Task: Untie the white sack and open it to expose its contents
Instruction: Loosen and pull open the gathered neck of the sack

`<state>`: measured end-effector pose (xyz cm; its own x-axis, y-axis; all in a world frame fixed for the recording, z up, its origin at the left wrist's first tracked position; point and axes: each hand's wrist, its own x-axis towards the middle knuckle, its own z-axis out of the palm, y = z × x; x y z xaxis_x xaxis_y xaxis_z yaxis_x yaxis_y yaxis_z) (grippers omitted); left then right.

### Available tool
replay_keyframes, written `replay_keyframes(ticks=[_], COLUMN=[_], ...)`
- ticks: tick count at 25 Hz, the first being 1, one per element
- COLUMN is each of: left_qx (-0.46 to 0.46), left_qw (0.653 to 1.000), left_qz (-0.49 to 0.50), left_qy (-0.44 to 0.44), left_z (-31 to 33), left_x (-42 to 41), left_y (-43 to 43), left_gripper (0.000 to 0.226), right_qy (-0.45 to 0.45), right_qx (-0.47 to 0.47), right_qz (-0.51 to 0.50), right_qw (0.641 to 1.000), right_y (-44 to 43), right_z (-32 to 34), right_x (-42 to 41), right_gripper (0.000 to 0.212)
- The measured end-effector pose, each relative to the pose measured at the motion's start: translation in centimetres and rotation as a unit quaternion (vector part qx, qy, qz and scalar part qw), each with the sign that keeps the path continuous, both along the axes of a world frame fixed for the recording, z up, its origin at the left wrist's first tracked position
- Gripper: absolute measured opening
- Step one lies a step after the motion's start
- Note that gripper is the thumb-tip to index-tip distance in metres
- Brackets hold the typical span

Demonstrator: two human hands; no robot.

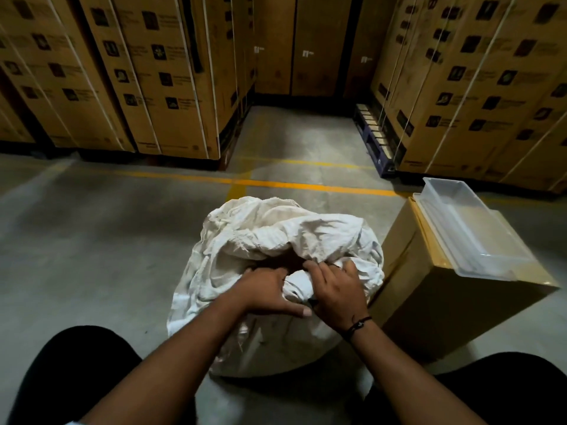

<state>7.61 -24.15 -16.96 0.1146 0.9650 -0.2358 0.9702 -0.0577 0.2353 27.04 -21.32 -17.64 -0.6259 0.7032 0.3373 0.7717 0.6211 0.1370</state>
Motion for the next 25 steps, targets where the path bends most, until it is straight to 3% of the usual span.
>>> replay_keyframes(ticks=[2,4,7,11,14,16,18,19,21,23,25], left_qx=[-0.055,-0.046,0.101,0.306,0.339,0.32,0.313,0.325,0.355,0.404,0.334], left_qw=[0.998,0.997,0.989,0.939,0.929,0.938,0.947,0.945,0.925,0.895,0.914], left_qz=[-0.015,-0.022,-0.044,-0.102,-0.074,-0.054,-0.04,-0.044,-0.05,-0.037,0.001], left_qy=[0.029,0.051,0.097,0.12,0.126,0.119,0.056,-0.003,-0.125,-0.185,-0.229], left_z=[-0.2,-2.1,-4.7,-5.4,-5.1,-4.8,-4.7,-4.5,-3.4,-1.1,1.7], left_x=[-1.5,-1.8,0.0,-0.2,-0.3,-0.9,-2.7,-3.8,-5.4,-6.1,-5.7], left_y=[0.7,-0.1,-1.7,-2.2,-2.9,-3.2,-2.9,-2.7,-2.1,-1.4,-1.1], left_gripper=[0.089,0.063,0.043,0.04,0.036,0.062,0.088,0.088,0.066,0.037,0.033], right_qy=[0.002,-0.043,-0.103,-0.058,-0.02,0.002,0.015,0.019,0.022,0.007,-0.028], right_qx=[-0.03,-0.113,-0.101,-0.068,-0.061,-0.05,-0.061,-0.064,-0.086,-0.119,-0.137], right_qz=[-0.038,-0.095,-0.091,-0.031,-0.007,-0.001,-0.003,-0.004,-0.011,-0.008,0.009], right_qw=[0.999,0.988,0.985,0.996,0.998,0.999,0.998,0.998,0.996,0.993,0.99], right_y=[-0.4,-1.1,-2.5,-2.4,-1.1,-0.7,0.0,0.3,0.7,0.7,0.9], right_z=[0.0,0.3,-1.0,-1.7,-2.4,-3.1,-3.4,-3.4,-3.4,-3.1,-3.4], right_x=[-0.7,-1.6,-2.3,-2.4,-1.1,-0.6,-0.1,0.2,0.5,0.2,-0.3], right_gripper=[0.04,0.039,0.044,0.083,0.089,0.081,0.071,0.07,0.077,0.086,0.091])
